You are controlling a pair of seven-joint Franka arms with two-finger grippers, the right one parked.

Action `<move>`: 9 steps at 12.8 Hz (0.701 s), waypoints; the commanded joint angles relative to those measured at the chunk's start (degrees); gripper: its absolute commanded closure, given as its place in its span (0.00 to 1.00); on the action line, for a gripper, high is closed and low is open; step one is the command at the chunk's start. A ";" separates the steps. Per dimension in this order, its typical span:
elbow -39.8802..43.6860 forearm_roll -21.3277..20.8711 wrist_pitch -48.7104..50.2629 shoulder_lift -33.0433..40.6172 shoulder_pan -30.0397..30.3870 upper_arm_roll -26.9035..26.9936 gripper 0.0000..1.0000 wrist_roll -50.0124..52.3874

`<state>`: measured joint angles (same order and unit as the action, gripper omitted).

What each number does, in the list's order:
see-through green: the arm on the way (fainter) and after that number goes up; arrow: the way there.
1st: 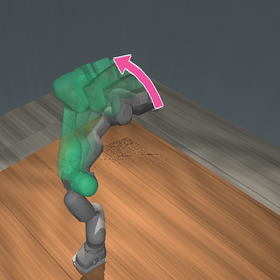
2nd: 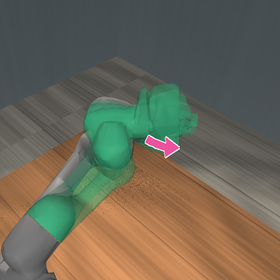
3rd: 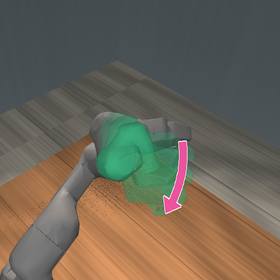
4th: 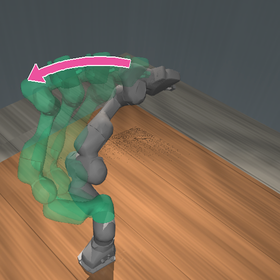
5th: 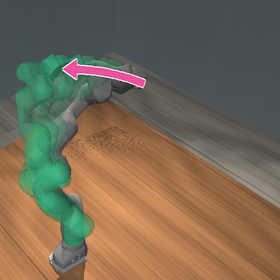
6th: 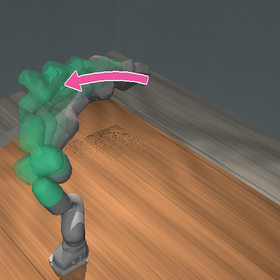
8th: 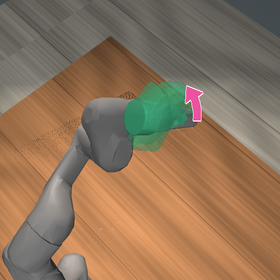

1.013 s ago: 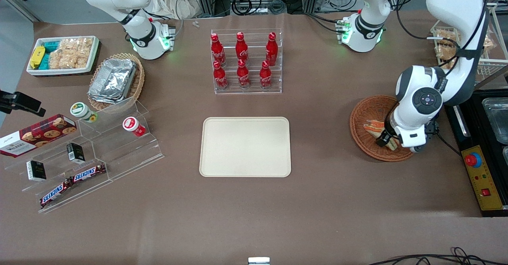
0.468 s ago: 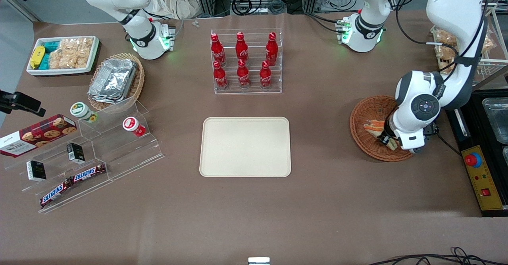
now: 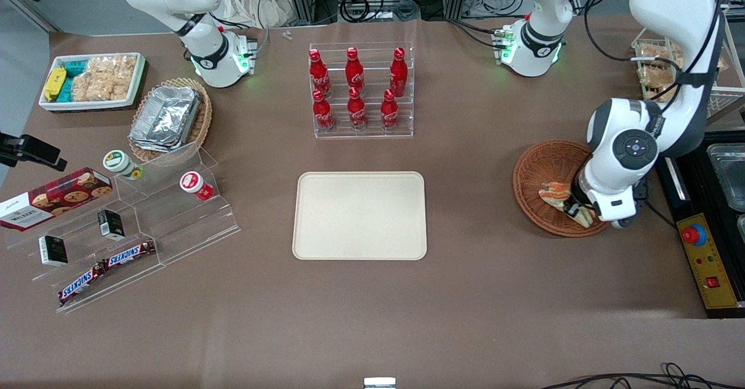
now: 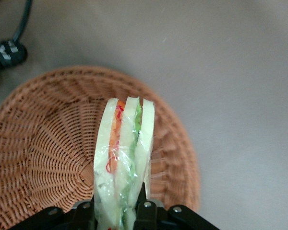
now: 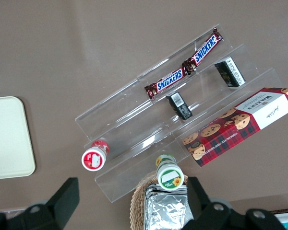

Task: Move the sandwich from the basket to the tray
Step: 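Close the left gripper on the wrapped sandwich, then lift the sandwich and carry it over the cream tray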

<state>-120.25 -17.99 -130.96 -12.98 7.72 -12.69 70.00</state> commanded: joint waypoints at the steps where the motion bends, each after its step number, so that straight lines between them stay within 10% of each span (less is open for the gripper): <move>1: 15.76 2.67 15.58 -0.98 -1.21 -4.17 1.00 0.58; 4: 41.25 9.90 30.46 -9.75 -2.26 -11.10 1.00 -1.35; 9: 46.07 7.53 26.39 -18.20 -16.30 -13.42 1.00 -14.96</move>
<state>-77.89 -9.25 -102.84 -25.33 -3.47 -26.21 59.89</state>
